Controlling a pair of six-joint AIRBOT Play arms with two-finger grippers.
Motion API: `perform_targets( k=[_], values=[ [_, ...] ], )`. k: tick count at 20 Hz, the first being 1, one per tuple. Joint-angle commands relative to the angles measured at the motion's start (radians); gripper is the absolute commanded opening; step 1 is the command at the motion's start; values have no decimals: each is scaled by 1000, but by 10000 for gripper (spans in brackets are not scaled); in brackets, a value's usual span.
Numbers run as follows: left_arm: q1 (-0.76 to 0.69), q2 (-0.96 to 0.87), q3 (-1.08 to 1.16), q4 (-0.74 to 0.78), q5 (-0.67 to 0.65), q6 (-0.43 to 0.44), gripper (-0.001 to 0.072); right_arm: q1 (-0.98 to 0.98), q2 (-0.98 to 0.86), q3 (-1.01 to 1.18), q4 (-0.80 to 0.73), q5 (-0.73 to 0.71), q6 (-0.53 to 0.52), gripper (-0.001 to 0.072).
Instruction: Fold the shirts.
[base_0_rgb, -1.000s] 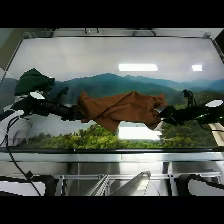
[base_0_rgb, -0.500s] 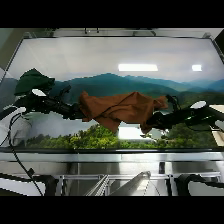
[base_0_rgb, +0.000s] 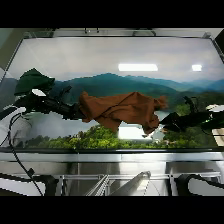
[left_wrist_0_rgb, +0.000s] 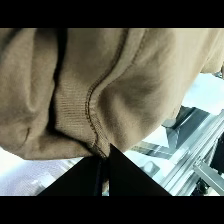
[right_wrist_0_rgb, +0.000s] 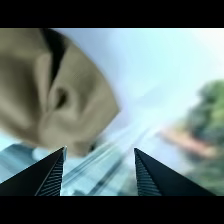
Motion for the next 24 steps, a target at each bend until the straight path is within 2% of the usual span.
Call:
perform_targets(
  k=[1,3,8,9,10,11,12,15,17,19,20,23,24],
  values=[
    [1,0,1,-1,-3,0,20,13,27,-79,26,9,-55,501],
    [1,0,1,-1,-4,0,20,68,26,-125,91,-35,-119,501],
    [1,0,1,-2,-10,0,20,229,3,-134,176,-183,-123,498],
    [1,-1,1,-1,-10,0,20,241,2,-133,193,-212,-123,424],
    [1,0,1,0,-11,0,20,243,3,-130,207,-226,-124,290],
    [1,0,1,-1,-10,0,20,240,3,-127,218,-220,-133,187],
    [1,2,1,-3,-11,0,20,238,9,-125,230,-190,-150,15],
    [24,82,2,-37,-72,1,20,221,106,-84,237,46,-138,19],
    [88,188,2,-182,-242,5,21,159,272,-5,280,187,-92,19],
    [175,327,2,-422,-418,19,20,56,455,132,377,219,-75,19],
    [221,396,2,-558,-462,19,20,-11,535,226,439,207,-77,19],
    [389,620,4,-1056,-440,19,21,-189,686,511,501,72,-93,19],
    [445,682,22,-1178,-421,19,22,-241,722,591,502,4,-93,19]
  ],
)
